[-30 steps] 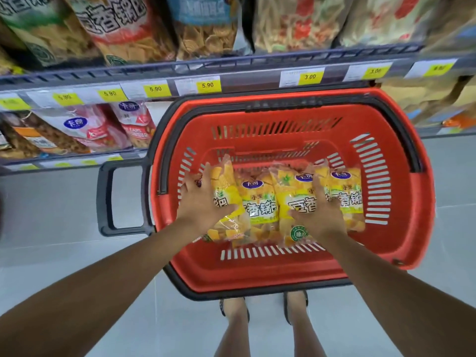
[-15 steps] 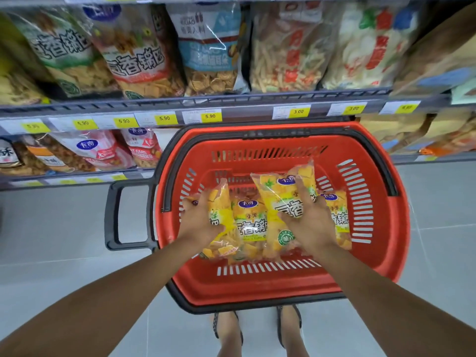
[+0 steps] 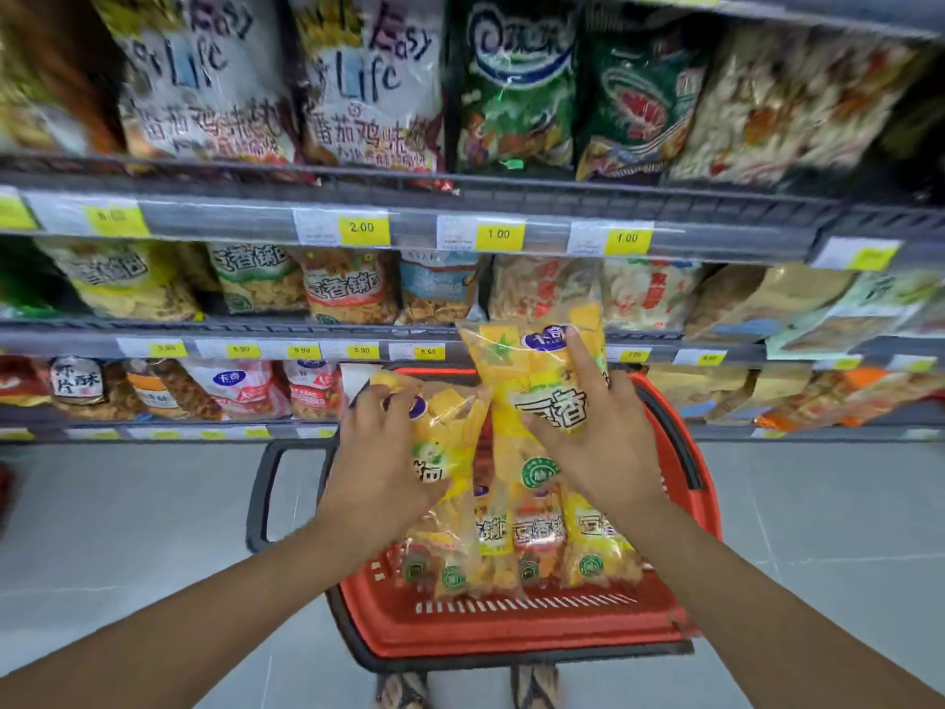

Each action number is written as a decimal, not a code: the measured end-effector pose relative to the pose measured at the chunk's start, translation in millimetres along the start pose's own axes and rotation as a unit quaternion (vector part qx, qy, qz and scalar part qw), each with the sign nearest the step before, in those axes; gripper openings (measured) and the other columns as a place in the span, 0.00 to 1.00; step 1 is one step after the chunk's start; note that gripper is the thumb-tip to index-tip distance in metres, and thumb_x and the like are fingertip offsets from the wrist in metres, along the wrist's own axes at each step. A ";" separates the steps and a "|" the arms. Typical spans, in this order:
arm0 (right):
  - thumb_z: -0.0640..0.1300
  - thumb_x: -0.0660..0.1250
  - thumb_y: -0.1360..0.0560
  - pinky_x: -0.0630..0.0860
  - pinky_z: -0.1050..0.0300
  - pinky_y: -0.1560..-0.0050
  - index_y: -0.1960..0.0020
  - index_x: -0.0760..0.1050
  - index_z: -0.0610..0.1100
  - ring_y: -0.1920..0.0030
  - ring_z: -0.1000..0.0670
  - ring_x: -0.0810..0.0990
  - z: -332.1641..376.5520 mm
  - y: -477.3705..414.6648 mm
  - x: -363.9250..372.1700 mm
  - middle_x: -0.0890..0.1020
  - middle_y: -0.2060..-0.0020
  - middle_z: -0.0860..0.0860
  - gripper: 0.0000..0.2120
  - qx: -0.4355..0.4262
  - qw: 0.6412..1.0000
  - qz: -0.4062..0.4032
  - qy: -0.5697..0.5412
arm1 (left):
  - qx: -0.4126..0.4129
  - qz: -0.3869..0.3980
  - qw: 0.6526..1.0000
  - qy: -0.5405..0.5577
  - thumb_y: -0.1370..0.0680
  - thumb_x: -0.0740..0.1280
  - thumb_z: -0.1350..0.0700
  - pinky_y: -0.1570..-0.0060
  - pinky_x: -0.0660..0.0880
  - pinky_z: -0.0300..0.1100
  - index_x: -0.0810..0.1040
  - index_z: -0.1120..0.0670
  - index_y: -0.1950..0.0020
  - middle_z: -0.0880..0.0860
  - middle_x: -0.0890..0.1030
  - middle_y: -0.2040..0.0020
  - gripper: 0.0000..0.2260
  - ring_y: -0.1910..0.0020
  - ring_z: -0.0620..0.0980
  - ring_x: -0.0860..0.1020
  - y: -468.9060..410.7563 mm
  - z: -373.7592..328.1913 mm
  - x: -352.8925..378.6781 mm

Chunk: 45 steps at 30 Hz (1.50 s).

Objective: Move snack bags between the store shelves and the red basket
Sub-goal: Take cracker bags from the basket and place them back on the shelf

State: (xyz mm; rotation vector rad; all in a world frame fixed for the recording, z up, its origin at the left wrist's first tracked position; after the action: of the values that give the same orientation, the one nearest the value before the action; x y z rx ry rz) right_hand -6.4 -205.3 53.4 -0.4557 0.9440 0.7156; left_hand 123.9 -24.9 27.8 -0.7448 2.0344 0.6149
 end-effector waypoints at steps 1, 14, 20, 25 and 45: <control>0.64 0.69 0.31 0.73 0.50 0.54 0.30 0.36 0.74 0.50 0.42 0.73 10.2 -2.0 -15.0 0.69 0.52 0.47 0.46 -0.012 1.000 -0.015 0.002 | 0.011 -0.024 1.000 -0.004 0.36 0.78 0.44 0.30 0.61 0.48 0.58 0.50 0.25 0.53 0.58 0.31 0.45 0.31 0.55 0.59 1.5 -7.5 -17.4; 0.59 0.72 0.31 0.62 0.64 0.50 0.25 0.51 0.64 0.48 0.60 0.64 140.7 -45.6 -199.3 0.68 0.46 0.54 0.42 -0.096 0.956 -0.239 -0.140 | 0.125 -0.350 0.928 0.032 0.34 0.69 0.41 0.36 0.63 0.56 0.68 0.54 0.29 0.60 0.65 0.31 0.36 0.33 0.60 0.63 2.5 -100.1 -234.2; 0.61 0.72 0.31 0.60 0.62 0.50 0.25 0.54 0.65 0.50 0.63 0.61 185.9 -74.6 -249.4 0.66 0.47 0.55 0.40 -0.058 0.952 -0.260 -0.149 | 0.122 -0.429 0.894 0.054 0.31 0.70 0.44 0.34 0.61 0.55 0.66 0.53 0.27 0.60 0.63 0.28 0.34 0.30 0.61 0.62 -11.3 -137.2 -301.1; 0.65 0.70 0.32 0.66 0.51 0.43 0.25 0.54 0.64 0.34 0.46 0.68 215.3 -109.3 -266.8 0.69 0.37 0.48 0.40 -0.005 0.962 -0.233 -0.141 | 0.115 -0.459 0.881 0.003 0.27 0.71 0.46 0.33 0.61 0.61 0.65 0.54 0.25 0.64 0.60 0.26 0.33 0.29 0.66 0.60 -42.2 -148.5 -337.5; 0.65 0.71 0.33 0.73 0.54 0.51 0.40 0.73 0.44 0.48 0.44 0.76 258.8 -238.5 -264.1 0.77 0.51 0.48 0.31 0.089 0.950 -0.214 -0.210 | 0.056 -0.456 0.880 -0.124 0.22 0.63 0.47 0.33 0.58 0.65 0.73 0.57 0.34 0.66 0.70 0.35 0.20 0.35 0.71 0.66 -157.4 -169.7 -383.4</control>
State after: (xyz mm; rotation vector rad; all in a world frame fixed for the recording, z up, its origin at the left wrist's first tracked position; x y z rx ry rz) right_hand 211.3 -296.5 424.7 -0.3155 0.4750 0.3065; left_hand 312.9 -141.6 416.7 -1.3385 1.2523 0.0271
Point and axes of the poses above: each hand's wrist, its own y-axis away from the middle knuckle, its own x-axis out of the palm, z = x × y, the point moved 4 cm from there along -y, towards the middle knuckle
